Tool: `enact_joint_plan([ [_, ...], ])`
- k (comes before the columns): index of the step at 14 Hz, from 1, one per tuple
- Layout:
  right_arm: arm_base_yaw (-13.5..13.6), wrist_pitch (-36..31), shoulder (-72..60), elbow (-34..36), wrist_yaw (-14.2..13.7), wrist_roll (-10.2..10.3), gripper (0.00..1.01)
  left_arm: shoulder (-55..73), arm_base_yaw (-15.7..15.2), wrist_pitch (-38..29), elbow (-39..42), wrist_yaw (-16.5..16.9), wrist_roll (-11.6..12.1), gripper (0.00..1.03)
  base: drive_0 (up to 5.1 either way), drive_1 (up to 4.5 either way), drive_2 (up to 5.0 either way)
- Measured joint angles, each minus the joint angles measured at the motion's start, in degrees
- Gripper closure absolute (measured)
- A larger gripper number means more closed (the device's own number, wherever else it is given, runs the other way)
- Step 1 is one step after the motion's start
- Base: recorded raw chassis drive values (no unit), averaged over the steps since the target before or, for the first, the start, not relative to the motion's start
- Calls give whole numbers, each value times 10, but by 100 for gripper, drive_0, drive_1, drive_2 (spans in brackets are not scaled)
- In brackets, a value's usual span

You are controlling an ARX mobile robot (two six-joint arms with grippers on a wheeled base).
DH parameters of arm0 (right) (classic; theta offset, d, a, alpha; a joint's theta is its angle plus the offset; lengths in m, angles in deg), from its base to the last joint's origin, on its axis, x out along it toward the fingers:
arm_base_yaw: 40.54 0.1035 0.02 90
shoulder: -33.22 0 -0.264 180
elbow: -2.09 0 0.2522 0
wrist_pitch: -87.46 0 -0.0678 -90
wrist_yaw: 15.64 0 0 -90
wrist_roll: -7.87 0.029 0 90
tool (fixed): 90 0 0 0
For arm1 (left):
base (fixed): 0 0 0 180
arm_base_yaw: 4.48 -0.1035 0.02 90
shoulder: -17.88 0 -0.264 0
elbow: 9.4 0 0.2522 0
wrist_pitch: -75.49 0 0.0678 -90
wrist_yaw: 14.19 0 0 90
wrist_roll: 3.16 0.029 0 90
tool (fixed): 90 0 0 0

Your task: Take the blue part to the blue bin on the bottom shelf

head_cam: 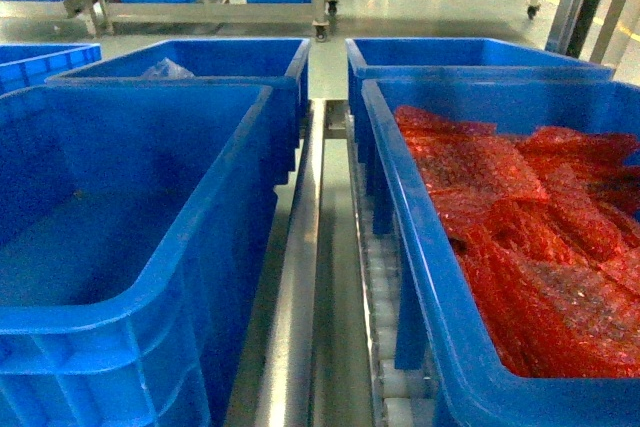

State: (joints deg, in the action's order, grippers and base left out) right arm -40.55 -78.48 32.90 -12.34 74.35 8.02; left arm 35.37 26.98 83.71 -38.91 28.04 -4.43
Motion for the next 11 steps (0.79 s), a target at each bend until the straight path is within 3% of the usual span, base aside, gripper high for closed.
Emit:
enact_joint_plan([
  [11, 0, 0, 0, 0, 0, 0, 3, 0, 0, 0, 0, 0, 0, 60, -1, 407, -408],
])
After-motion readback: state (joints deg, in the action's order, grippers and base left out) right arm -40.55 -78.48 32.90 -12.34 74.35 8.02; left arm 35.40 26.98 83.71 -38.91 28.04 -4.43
